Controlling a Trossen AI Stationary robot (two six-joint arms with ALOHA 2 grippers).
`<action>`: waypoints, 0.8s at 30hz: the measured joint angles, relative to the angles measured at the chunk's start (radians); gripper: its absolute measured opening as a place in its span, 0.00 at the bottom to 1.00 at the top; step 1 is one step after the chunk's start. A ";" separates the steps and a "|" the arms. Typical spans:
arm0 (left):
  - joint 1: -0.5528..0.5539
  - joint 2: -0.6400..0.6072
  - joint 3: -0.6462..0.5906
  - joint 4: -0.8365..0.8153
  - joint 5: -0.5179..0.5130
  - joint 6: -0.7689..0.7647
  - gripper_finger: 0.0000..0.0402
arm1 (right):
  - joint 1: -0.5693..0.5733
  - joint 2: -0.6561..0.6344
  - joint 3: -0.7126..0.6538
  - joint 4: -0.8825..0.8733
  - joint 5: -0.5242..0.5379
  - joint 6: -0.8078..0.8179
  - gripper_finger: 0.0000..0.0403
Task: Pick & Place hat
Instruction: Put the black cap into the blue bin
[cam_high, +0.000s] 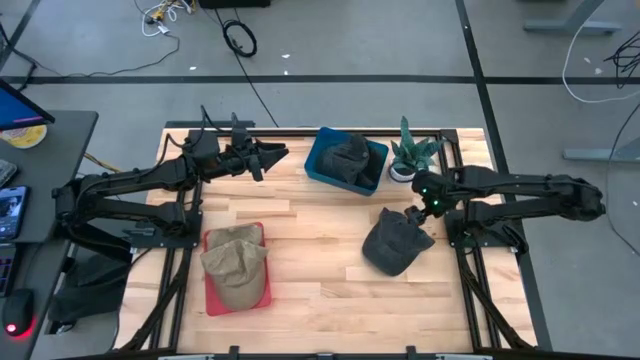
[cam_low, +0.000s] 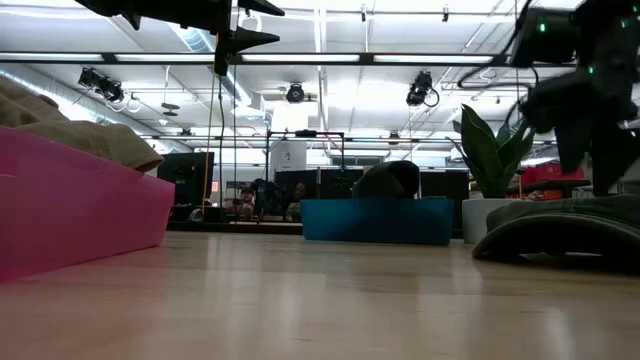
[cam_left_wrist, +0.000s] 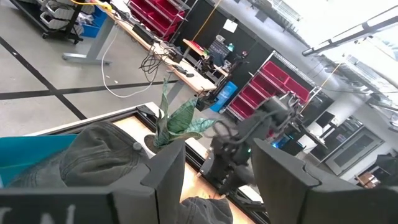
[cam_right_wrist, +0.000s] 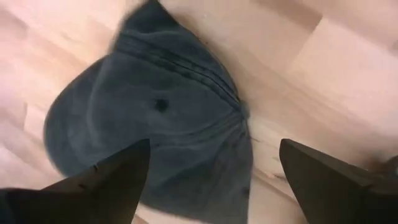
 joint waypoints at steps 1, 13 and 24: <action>0.000 0.000 0.000 0.000 -0.001 0.000 0.46 | 0.000 0.000 -0.027 0.026 -0.008 0.022 0.90; 0.000 0.000 0.000 0.000 -0.006 0.000 0.46 | 0.000 0.004 -0.210 0.246 -0.022 0.098 0.86; 0.000 0.000 0.000 0.000 -0.026 0.000 0.46 | -0.001 0.005 -0.282 0.375 -0.004 0.145 0.78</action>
